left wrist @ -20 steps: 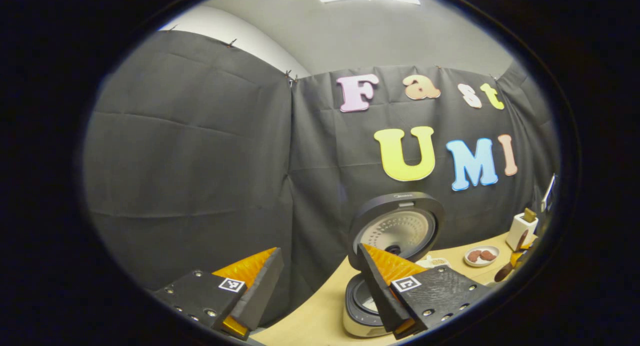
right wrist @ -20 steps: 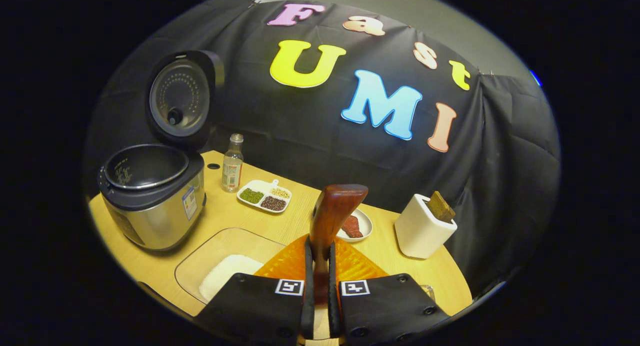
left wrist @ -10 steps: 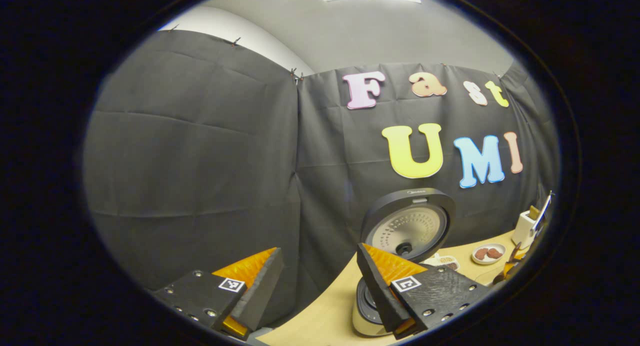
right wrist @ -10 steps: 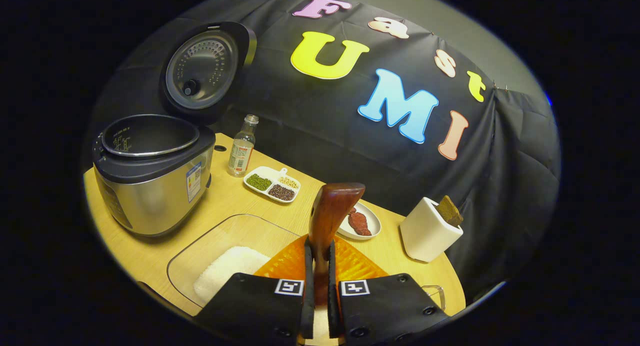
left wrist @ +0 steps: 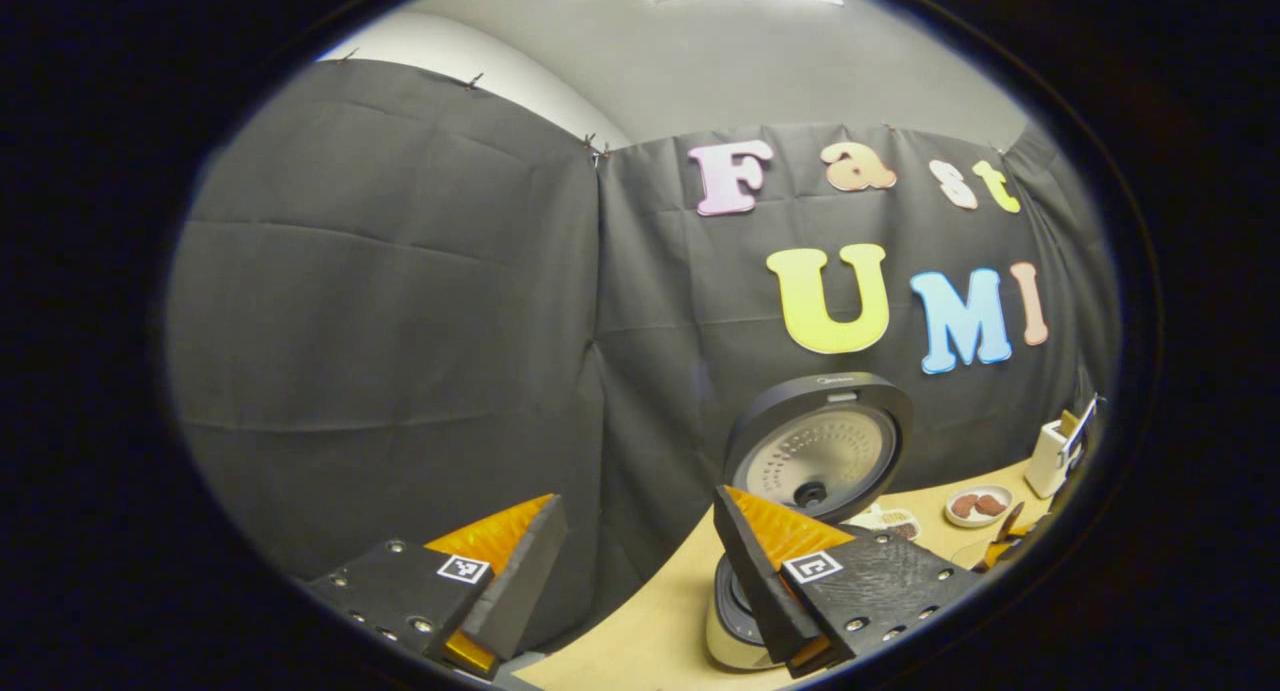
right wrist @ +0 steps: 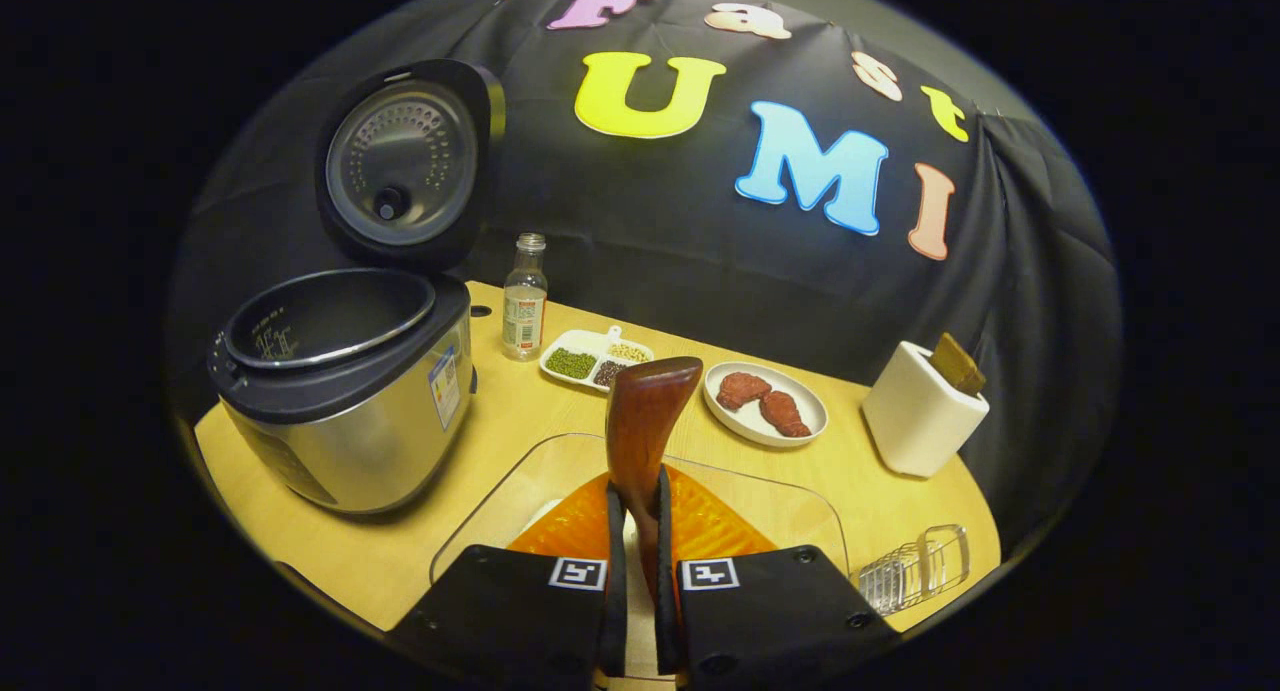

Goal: Close the left gripper, press the button to open the rice cooker; take a wooden spoon from the chopstick holder with the right hand, scoop a spoonful of rice and pour it into the rice cooker, then put the wooden spoon back into the chopstick holder.

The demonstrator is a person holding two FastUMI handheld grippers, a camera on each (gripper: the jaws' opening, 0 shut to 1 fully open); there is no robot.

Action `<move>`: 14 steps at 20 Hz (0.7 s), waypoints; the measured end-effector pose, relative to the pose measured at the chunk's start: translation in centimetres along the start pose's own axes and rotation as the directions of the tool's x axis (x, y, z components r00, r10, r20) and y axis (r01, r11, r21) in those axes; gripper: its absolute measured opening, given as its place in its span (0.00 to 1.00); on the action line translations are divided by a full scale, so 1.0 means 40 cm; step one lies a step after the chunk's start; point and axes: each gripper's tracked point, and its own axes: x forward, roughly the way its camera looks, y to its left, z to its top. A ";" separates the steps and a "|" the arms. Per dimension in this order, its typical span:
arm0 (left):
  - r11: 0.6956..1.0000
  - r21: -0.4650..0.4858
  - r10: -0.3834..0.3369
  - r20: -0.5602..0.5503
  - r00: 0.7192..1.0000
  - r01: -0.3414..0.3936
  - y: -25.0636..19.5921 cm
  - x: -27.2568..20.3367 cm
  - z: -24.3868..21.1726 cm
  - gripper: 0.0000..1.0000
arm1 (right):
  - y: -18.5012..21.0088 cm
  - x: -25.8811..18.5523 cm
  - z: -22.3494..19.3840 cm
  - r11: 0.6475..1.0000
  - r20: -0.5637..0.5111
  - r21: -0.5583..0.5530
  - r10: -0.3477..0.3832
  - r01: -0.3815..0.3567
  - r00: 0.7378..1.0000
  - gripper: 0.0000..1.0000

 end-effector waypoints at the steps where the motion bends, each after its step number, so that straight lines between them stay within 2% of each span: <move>1: 1.000 0.000 0.001 0.002 1.000 -0.001 0.002 -0.003 0.002 0.88 | -0.001 -0.003 0.002 0.999 -0.006 0.042 0.012 -0.012 1.000 0.13; 4: 1.000 0.001 0.002 0.007 1.000 -0.002 0.003 -0.012 0.008 0.88 | -0.015 -0.005 0.002 0.981 -0.026 0.191 0.053 -0.047 0.998 0.13; 5: 1.000 0.000 0.002 0.008 1.000 -0.002 0.003 -0.015 0.011 0.88 | -0.023 -0.006 0.002 0.968 -0.030 0.244 0.067 -0.058 0.997 0.10; 6: 1.000 -0.003 0.000 0.009 1.000 0.000 0.001 -0.017 0.010 0.88 | -0.026 -0.008 0.005 0.951 -0.032 0.301 0.084 -0.071 0.996 0.13; 9: 1.000 0.000 -0.006 0.015 1.000 0.006 -0.004 -0.025 0.021 0.88 | -0.041 -0.009 -0.002 0.883 -0.036 0.459 0.131 -0.100 0.991 0.13; 10: 1.000 0.004 -0.010 0.016 1.000 0.009 -0.009 -0.026 0.023 0.88 | -0.051 -0.007 -0.002 0.856 -0.033 0.506 0.138 -0.103 0.990 0.10; 11: 1.000 0.007 -0.013 0.018 1.000 0.013 -0.015 -0.028 0.030 0.88 | -0.063 -0.005 -0.007 0.832 -0.036 0.545 0.145 -0.102 0.989 0.13; 14: 1.000 0.011 -0.021 0.023 1.000 0.020 -0.027 -0.036 0.036 0.88 | -0.093 0.003 -0.021 0.749 -0.045 0.655 0.170 -0.099 0.984 0.13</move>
